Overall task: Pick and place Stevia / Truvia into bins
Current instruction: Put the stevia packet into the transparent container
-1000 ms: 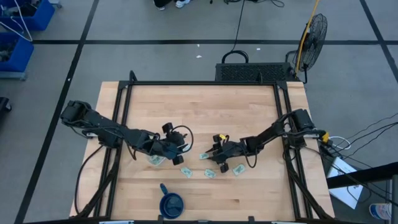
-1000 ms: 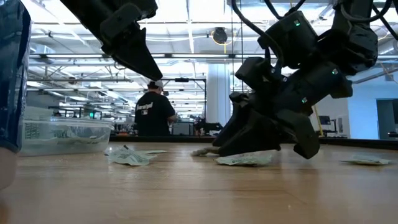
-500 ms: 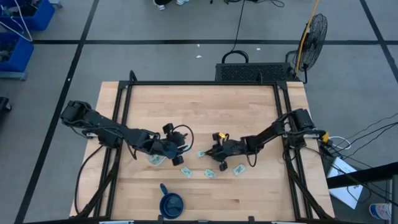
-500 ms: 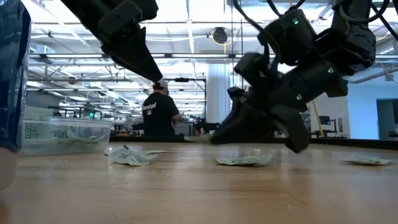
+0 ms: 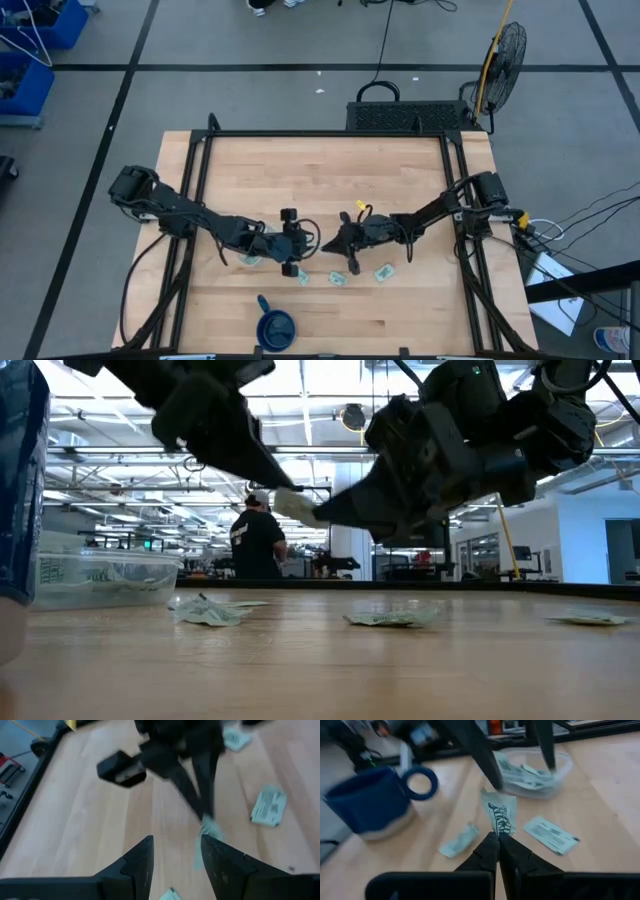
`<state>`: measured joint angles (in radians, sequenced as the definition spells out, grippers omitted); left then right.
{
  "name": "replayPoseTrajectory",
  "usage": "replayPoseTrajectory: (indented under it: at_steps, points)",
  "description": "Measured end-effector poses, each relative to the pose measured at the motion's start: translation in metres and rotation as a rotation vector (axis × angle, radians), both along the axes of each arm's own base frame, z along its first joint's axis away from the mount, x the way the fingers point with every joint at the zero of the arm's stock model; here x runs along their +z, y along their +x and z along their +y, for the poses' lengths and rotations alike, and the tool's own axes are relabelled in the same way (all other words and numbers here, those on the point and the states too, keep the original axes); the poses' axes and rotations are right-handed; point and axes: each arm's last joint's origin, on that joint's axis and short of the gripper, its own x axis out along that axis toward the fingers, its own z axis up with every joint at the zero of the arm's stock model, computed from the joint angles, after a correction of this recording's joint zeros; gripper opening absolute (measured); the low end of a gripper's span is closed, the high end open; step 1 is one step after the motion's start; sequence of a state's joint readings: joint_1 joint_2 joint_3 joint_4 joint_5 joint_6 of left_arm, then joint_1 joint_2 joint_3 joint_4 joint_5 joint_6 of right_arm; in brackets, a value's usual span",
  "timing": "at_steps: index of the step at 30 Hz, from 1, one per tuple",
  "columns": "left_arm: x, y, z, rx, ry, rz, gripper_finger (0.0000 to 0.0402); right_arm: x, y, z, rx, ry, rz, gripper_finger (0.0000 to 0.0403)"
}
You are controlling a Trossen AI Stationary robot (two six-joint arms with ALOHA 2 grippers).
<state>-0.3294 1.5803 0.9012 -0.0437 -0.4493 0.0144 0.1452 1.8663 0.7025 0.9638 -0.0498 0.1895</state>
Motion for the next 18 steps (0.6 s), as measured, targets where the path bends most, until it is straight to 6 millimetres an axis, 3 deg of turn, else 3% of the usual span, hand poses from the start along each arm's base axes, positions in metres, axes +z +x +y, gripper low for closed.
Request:
replayPoseTrajectory:
  at_steps: [6,18]
  points:
    - [-0.008,0.002,-0.003,-0.016,0.005,0.031,0.017,0.001,0.001,-0.007,-0.027,0.038,0.002,0.0004]
    - [-0.006,-0.001,-0.013,-0.025,-0.003,0.004,0.017,0.002,0.002,-0.016,-0.063,0.068,-0.009,0.0004]
